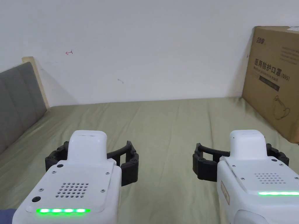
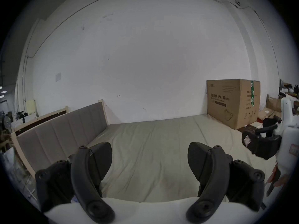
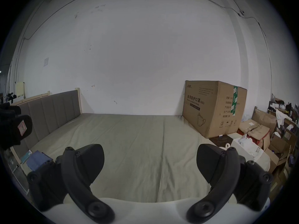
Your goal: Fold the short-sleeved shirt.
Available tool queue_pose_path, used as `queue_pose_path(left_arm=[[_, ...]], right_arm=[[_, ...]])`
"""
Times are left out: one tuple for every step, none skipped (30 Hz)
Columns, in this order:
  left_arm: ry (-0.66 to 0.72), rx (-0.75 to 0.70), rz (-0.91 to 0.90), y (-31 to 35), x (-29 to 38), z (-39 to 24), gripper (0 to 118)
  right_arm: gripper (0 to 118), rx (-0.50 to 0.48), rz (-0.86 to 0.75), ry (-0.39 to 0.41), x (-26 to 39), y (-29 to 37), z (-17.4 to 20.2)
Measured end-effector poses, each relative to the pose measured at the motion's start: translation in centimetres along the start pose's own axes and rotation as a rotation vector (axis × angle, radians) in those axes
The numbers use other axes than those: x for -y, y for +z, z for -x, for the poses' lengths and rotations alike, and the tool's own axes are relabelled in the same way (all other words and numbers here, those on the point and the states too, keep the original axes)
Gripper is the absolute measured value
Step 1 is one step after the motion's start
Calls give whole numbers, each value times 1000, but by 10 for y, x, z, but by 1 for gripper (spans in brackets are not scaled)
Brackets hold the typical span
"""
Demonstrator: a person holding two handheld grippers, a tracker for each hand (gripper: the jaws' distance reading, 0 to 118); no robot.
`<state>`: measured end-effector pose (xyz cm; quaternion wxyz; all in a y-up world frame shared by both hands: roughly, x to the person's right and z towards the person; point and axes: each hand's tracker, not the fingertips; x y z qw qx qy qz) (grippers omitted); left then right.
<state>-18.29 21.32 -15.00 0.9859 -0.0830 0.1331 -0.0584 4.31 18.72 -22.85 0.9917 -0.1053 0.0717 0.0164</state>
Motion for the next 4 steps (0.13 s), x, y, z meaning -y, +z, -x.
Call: queue_pose_path(left_arm=[[0,7,5,0,1,0,100],[1,19,11,0,1,0,100],[16,33,13,1,2,1,100],[35,49,14,0,3,3,100]], right_arm=[[114,-2,1,-6,0,0,-1],[114,1,2,-7,1,0,-1],[114,6,3,-4,1,0,0],[114,10,3,1,1,0,0]])
